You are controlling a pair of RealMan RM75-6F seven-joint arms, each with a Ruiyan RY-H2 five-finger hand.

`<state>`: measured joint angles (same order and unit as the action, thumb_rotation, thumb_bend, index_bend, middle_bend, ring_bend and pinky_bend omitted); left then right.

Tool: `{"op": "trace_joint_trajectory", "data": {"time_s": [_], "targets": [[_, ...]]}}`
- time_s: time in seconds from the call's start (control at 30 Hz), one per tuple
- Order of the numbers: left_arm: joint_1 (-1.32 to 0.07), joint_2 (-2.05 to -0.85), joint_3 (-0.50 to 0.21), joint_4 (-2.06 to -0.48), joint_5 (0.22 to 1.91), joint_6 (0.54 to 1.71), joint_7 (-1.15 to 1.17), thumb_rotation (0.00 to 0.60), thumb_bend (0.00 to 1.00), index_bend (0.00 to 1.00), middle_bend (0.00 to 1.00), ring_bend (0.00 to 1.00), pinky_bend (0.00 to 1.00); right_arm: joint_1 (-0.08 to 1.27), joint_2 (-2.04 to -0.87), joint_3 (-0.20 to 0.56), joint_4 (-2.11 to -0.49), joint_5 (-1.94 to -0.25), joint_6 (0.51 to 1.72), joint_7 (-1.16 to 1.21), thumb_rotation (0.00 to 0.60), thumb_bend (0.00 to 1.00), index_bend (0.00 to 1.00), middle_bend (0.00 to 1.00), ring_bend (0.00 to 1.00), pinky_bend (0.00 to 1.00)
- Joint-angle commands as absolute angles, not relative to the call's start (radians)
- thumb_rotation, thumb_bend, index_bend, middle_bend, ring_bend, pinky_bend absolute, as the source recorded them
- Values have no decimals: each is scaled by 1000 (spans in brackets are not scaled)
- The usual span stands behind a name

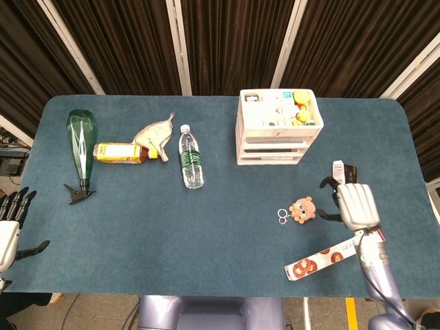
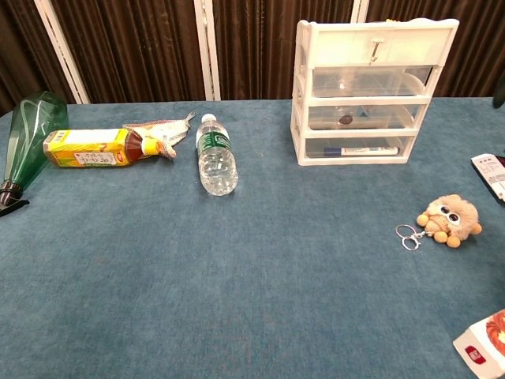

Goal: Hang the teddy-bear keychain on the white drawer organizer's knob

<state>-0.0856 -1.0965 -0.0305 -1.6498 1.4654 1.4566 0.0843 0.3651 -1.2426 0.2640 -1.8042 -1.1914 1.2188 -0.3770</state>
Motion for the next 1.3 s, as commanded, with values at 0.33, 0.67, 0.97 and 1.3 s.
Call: {"op": "trace_joint_trajectory", "data": {"time_s": [0.33, 0.67, 0.97, 1.3], "targets": [[-89, -1090, -30, -1652, 1465, 1446, 63, 600, 0, 0, 0, 0, 0, 489, -1425, 245, -1717, -987, 1144, -560, 600, 200, 470, 1000, 1000, 975], [-92, -1085, -30, -1649, 1464, 1439, 44, 600, 0, 0, 0, 0, 0, 504, -1525, 209, -1652, -959, 1168, -570, 600, 239, 497, 1000, 1000, 975], [-94, -1082, -30, -1654, 1460, 1433, 38, 600, 0, 0, 0, 0, 0, 498, -1588, 190, -1599, -961, 1189, -542, 600, 239, 523, 1000, 1000, 975], [-94, -1082, -32, -1654, 1457, 1434, 37, 600, 0, 0, 0, 0, 0, 498, -1629, 182, -1525, -924, 1174, -534, 600, 239, 538, 1000, 1000, 975]]}}
